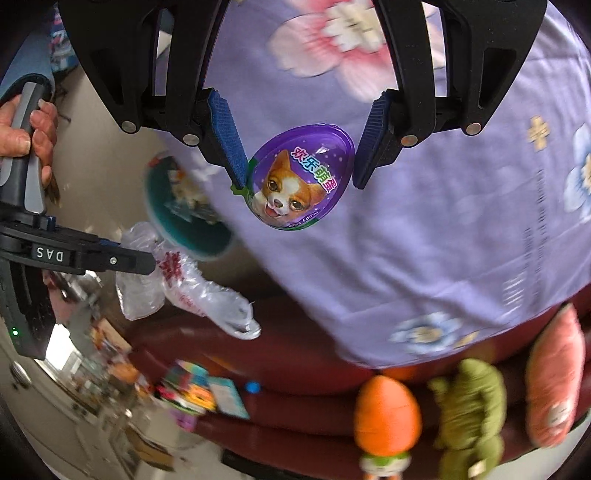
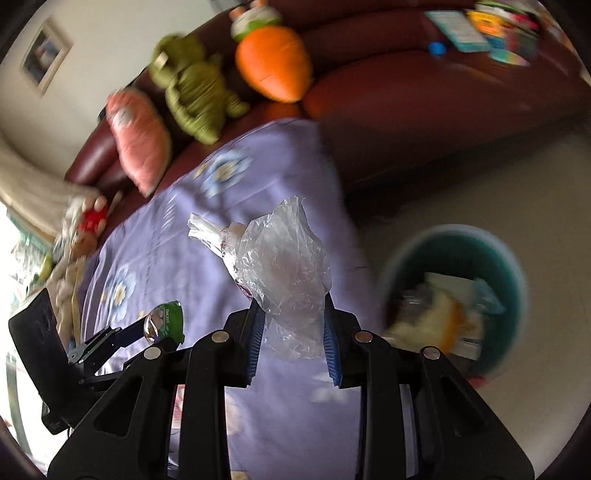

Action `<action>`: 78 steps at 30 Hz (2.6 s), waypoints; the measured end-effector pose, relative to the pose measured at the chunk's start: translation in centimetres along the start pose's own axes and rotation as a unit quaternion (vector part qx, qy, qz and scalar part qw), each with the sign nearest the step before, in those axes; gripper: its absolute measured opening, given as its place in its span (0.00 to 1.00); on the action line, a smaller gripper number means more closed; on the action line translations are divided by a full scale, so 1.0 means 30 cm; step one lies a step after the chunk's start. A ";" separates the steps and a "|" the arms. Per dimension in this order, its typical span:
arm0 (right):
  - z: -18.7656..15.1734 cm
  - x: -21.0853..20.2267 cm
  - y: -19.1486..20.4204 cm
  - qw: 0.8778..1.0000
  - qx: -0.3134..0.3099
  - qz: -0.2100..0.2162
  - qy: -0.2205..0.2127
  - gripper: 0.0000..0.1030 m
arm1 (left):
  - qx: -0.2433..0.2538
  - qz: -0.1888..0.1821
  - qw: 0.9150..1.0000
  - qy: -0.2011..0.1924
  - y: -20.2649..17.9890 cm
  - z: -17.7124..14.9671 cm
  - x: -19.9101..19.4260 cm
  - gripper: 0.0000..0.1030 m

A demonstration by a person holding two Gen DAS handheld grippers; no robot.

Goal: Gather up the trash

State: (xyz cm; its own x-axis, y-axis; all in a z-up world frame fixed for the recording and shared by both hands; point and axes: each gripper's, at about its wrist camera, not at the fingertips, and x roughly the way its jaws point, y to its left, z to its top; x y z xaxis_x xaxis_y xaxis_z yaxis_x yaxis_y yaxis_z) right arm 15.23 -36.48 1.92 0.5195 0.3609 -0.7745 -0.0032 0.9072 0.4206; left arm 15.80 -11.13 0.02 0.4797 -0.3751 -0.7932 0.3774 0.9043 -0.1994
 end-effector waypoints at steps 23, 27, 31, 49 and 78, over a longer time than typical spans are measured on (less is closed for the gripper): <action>-0.005 -0.006 -0.610 0.991 0.126 -0.050 0.007 0.39 | 0.083 -0.040 0.993 0.079 -0.460 0.127 0.414 0.58; 0.006 0.047 -0.641 0.990 0.136 -0.037 0.006 0.62 | 0.082 -0.039 0.992 0.089 -0.475 0.132 0.465 0.58; -0.006 0.063 -0.683 0.988 0.151 -0.034 0.008 0.62 | 0.085 -0.038 0.991 0.099 -0.490 0.132 0.505 0.58; -0.031 -0.022 -0.750 0.986 0.155 -0.061 0.012 0.73 | 0.105 -0.054 0.987 0.114 -0.628 0.120 0.591 0.58; -0.042 -0.075 -0.583 0.991 0.105 -0.076 0.026 0.93 | 0.065 -0.015 0.994 0.082 -0.539 0.093 0.461 0.92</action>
State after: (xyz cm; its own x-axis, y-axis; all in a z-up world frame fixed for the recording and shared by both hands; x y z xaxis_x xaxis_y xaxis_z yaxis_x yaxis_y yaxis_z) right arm 13.03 -52.88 -4.29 0.4550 0.2387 -0.8579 0.2526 0.8892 0.3814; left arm 18.54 -31.52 -6.12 0.3342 -0.3539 -0.8735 0.4938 0.8552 -0.1576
